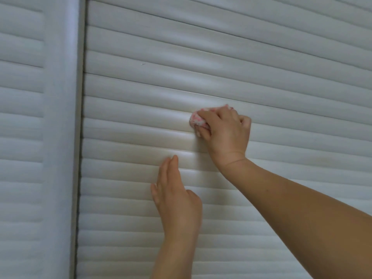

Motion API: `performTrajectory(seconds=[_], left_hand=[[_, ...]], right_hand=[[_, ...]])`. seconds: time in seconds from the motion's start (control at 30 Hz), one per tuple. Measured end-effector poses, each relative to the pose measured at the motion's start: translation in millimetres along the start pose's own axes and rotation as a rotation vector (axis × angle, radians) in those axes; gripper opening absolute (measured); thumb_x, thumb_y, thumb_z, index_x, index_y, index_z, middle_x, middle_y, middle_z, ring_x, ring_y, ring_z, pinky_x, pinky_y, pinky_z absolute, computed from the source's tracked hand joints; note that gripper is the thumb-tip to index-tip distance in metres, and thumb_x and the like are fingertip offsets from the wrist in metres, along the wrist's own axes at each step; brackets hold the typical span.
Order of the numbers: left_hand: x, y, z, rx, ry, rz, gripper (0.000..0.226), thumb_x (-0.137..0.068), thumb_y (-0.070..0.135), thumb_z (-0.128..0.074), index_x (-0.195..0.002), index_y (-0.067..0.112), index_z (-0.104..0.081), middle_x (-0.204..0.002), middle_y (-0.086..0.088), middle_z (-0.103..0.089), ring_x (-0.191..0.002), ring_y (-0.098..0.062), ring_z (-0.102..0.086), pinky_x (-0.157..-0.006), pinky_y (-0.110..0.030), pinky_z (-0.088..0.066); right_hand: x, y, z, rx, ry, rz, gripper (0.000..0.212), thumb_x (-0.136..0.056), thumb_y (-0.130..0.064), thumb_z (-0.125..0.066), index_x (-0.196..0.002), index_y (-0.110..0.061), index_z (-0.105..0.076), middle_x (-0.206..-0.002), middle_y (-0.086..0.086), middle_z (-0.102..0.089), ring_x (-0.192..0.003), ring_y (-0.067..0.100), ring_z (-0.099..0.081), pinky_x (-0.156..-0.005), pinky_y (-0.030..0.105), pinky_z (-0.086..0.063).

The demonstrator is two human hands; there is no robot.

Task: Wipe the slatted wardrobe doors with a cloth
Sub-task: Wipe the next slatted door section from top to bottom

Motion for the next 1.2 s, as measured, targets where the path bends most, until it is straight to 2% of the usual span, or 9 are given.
performTrajectory(seconds=[0.13, 0.2, 0.27, 0.4, 0.5, 0.73, 0.9, 1.07, 1.2], left_hand=[[-7, -13, 8, -0.077, -0.028, 0.047, 0.081, -0.076, -0.013, -0.044, -0.145, 0.021, -0.021, -0.153, 0.011, -0.015, -0.141, -0.004, -0.010, -0.115, -0.038, -0.002], [-9, -19, 9, -0.097, -0.035, 0.071, 0.082, -0.076, -0.013, -0.043, -0.146, 0.022, -0.019, -0.153, 0.011, -0.014, -0.141, -0.004, -0.008, -0.114, -0.039, -0.001], [-9, -21, 9, -0.116, -0.037, 0.080, 0.082, -0.077, -0.014, -0.043, -0.146, 0.023, -0.019, -0.154, 0.011, -0.013, -0.141, -0.004, -0.008, -0.114, -0.039, 0.000], [-7, -21, 7, -0.098, -0.040, 0.086, 0.081, -0.076, -0.014, -0.042, -0.145, 0.022, -0.022, -0.153, 0.011, -0.015, -0.141, -0.005, -0.009, -0.114, -0.038, -0.001], [-7, -20, 3, -0.106, -0.068, 0.077, 0.080, -0.077, -0.013, -0.042, -0.145, 0.023, -0.021, -0.153, 0.012, -0.013, -0.141, -0.005, -0.008, -0.114, -0.037, -0.001], [-8, -20, 3, -0.123, -0.115, 0.089, 0.078, -0.081, -0.010, -0.039, -0.146, 0.025, -0.015, -0.154, 0.014, -0.008, -0.141, -0.004, -0.004, -0.114, -0.035, 0.003], [-6, -20, -1, -0.126, -0.147, 0.093, 0.077, -0.082, -0.009, -0.038, -0.146, 0.026, -0.013, -0.153, 0.015, -0.008, -0.141, -0.001, -0.001, -0.113, -0.033, 0.005], [-6, -21, -3, -0.142, -0.134, 0.074, 0.077, -0.081, -0.008, -0.040, -0.146, 0.025, -0.014, -0.153, 0.014, -0.010, -0.141, -0.001, -0.002, -0.113, -0.035, 0.004], [-5, -20, -4, -0.133, -0.117, 0.069, 0.077, -0.081, -0.008, -0.041, -0.146, 0.025, -0.016, -0.153, 0.013, -0.011, -0.141, -0.003, -0.005, -0.113, -0.035, 0.002]], right_hand=[[-12, -52, -9, -0.005, 0.006, 0.107, 0.015, -0.070, -0.035, -0.059, -0.074, -0.029, -0.071, -0.078, 0.000, -0.065, -0.080, 0.027, -0.064, -0.071, 0.032, -0.021], [-14, -76, -22, 0.077, -0.033, 0.206, 0.007, -0.067, -0.031, -0.073, -0.074, -0.029, -0.071, -0.080, 0.000, -0.065, -0.078, 0.026, -0.063, -0.075, 0.032, -0.023], [-13, -86, -33, 0.171, -0.077, 0.274, 0.019, -0.061, -0.026, -0.082, -0.077, -0.029, -0.071, -0.084, -0.002, -0.065, -0.077, 0.025, -0.060, -0.078, 0.032, -0.024], [-5, -69, -21, 0.103, -0.051, 0.390, 0.024, -0.072, -0.033, -0.072, -0.095, -0.028, -0.072, -0.094, 0.000, -0.067, -0.079, 0.025, -0.060, -0.083, 0.038, -0.027], [5, -25, -8, 0.115, -0.079, 0.324, 0.032, -0.082, -0.045, -0.052, -0.103, -0.030, -0.070, -0.096, -0.001, -0.067, -0.082, 0.026, -0.062, -0.084, 0.038, -0.028], [32, 86, 14, 0.237, -0.119, 0.003, 0.040, -0.084, -0.045, -0.044, -0.111, -0.024, -0.065, -0.105, 0.004, -0.065, -0.090, 0.031, -0.060, -0.085, 0.037, -0.024], [31, 68, 9, 0.200, -0.039, -0.113, 0.037, -0.084, -0.039, -0.043, -0.104, -0.020, -0.067, -0.101, 0.005, -0.065, -0.088, 0.031, -0.058, -0.081, 0.036, -0.023], [15, 9, -9, 0.183, -0.058, 0.013, 0.036, -0.080, -0.040, -0.044, -0.100, -0.024, -0.068, -0.096, 0.001, -0.065, -0.084, 0.027, -0.059, -0.077, 0.034, -0.025], [10, 22, 4, -0.006, -0.075, -0.059, 0.031, -0.083, -0.034, -0.057, -0.113, -0.026, -0.061, -0.104, 0.000, -0.063, -0.096, 0.027, -0.057, -0.077, 0.033, -0.022]])
Point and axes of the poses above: each hand's wrist, its own x-axis away from the middle knuckle, its own z-axis out of the back of the hand, y = z × x, the point moved 9 cm from there along -x, towards the middle knuckle
